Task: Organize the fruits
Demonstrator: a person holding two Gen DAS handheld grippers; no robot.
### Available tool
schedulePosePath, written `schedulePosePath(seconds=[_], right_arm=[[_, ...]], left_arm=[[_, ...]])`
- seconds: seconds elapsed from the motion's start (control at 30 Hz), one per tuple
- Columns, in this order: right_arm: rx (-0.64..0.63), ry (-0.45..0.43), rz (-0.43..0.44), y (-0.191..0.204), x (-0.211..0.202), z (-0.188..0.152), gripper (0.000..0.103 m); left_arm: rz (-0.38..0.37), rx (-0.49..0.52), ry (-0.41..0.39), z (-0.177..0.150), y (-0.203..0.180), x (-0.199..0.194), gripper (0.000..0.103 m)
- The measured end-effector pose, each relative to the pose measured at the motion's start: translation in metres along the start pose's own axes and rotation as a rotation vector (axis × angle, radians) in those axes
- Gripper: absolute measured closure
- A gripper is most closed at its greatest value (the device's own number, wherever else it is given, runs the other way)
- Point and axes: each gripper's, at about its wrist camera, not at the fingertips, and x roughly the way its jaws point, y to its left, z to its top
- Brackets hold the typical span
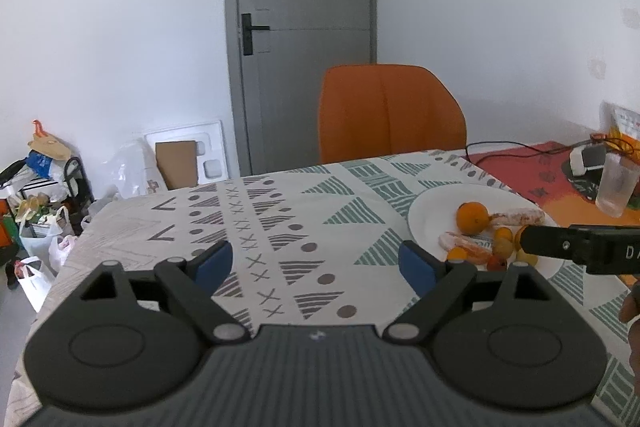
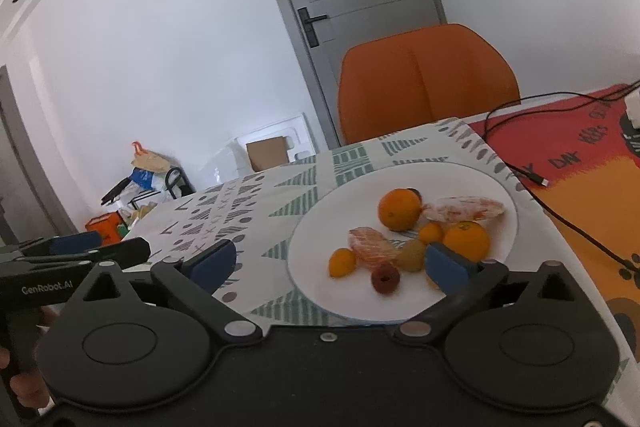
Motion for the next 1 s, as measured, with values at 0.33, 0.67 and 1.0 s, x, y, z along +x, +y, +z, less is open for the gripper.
schedulePosePath(seconds=[0.33, 0.67, 1.0], right_arm=[[-0.092, -0.014, 0.011, 0.028, -0.016, 0.005, 0.0], [-0.108, 0.004, 0.014, 0.044, -0.022, -0.001, 0.0], [-0.101, 0.04, 0.005, 0.048, -0.024, -0.011, 0.0]], left_arm=[[0.017, -0.089, 0.005, -0.008, 0.028, -0.022, 0.009], [0.054, -0.151, 0.028, -0.019, 0.059, -0.04, 0.004], [0.083, -0.18, 0.046, -0.033, 0.078, -0.05, 0.004]])
